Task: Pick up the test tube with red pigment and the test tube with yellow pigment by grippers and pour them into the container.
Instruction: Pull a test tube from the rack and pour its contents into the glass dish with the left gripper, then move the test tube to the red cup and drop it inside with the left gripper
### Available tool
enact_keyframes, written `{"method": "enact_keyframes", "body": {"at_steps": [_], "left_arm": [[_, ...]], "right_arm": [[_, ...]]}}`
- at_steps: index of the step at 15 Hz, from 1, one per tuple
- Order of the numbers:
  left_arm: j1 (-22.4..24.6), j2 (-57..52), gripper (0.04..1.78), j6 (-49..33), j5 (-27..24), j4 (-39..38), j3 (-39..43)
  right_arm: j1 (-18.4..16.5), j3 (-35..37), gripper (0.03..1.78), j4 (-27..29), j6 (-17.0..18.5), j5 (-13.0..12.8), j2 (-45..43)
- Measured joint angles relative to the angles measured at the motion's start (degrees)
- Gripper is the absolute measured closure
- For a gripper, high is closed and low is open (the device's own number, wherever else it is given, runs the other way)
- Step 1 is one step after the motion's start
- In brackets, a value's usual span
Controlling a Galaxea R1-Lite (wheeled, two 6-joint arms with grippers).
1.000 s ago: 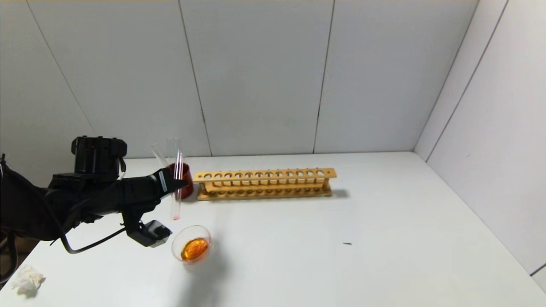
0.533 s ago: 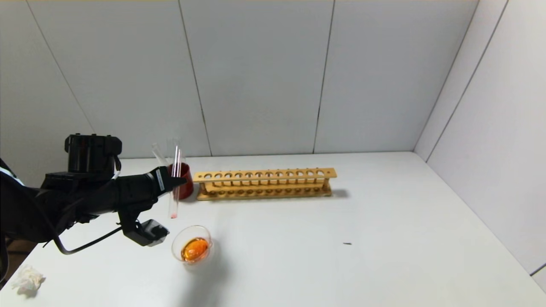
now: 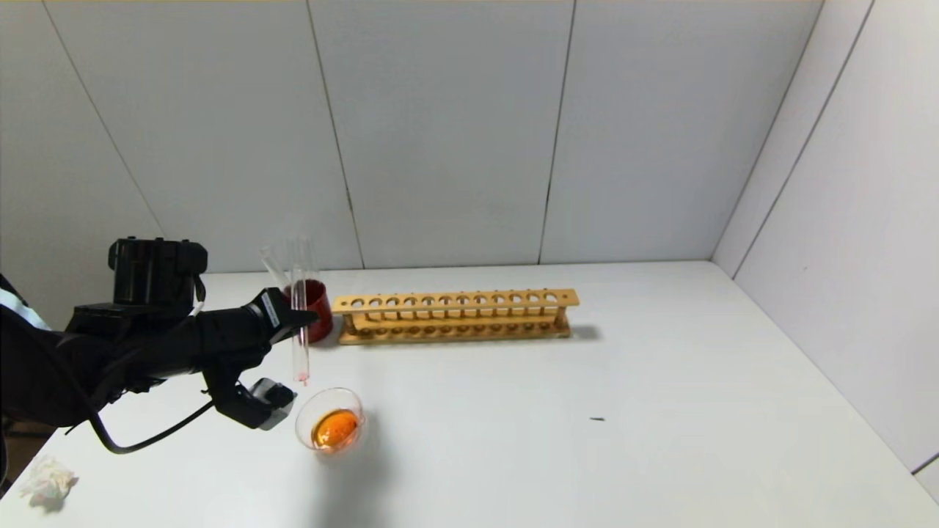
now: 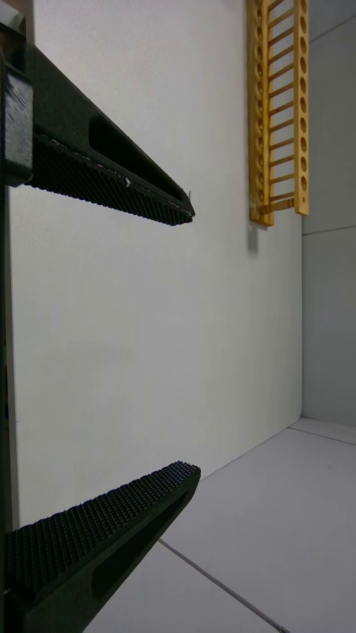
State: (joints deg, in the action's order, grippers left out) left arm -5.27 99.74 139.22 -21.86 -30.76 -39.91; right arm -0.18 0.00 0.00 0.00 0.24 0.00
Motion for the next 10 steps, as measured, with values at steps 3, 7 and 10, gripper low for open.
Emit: {"method": "enact_keyframes", "body": {"at_steps": [3,7,10], "left_arm": [[-0.84,-1.01,1.51,-20.97,1.08,-1.29,1.71],[-2.94,-5.58,1.51,-55.26,4.02,0.59,1.49],[-3.91,-9.62,1.51,-78.06,6.73,11.02,-3.69]], "right_arm": [[0.00,0.00,0.06,0.00,0.00,0.02,0.00],[0.00,0.00,0.06,0.00,0.00,0.00,0.00],[0.02,0.00,0.06,0.00,0.00,0.00,0.00]]}}
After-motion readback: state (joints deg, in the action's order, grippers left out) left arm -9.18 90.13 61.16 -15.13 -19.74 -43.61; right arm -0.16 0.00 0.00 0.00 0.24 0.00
